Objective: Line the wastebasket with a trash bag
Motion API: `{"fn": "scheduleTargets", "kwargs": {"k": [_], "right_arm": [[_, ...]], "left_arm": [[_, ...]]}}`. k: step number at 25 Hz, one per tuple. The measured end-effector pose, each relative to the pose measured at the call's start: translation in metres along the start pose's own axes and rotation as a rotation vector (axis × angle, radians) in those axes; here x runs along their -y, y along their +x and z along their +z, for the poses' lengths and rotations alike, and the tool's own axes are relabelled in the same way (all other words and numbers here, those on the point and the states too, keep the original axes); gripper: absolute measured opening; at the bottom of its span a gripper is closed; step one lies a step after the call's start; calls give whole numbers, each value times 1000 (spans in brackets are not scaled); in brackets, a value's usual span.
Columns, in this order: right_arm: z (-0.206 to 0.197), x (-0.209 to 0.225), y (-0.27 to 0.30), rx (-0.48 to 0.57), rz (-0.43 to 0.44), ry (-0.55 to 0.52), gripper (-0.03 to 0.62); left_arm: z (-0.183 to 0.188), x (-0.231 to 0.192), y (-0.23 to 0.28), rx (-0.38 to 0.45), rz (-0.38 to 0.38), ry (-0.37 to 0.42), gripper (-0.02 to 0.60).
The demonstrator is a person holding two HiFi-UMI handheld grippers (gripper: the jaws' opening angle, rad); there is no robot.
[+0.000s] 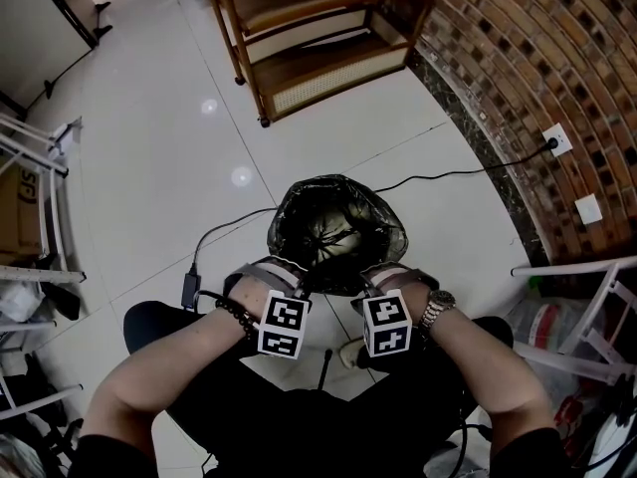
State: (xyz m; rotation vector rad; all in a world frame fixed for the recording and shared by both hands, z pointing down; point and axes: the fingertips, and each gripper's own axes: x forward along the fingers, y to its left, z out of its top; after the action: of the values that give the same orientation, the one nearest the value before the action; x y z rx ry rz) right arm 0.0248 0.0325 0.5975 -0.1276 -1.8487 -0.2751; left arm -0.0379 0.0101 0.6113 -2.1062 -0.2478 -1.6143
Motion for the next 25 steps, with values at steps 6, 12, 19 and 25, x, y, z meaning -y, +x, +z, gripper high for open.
{"fn": "scheduleTargets", "kwargs": {"k": [6,12,19,25], "right_arm": [[2,9,-23,43,-42,50,165],[16,75,-89,284,-107,401,140],[22,116,-63,311,-49,591,20],[20,85,-42,244,46,540,26]], "left_arm": [[5,-3,-11,39,24,-6,120],[16,-20,-56,255,-16,-255,195],[-6,-80,-85,337,86,-488,175],[-45,-80,-68,264,115,-596,125]]}}
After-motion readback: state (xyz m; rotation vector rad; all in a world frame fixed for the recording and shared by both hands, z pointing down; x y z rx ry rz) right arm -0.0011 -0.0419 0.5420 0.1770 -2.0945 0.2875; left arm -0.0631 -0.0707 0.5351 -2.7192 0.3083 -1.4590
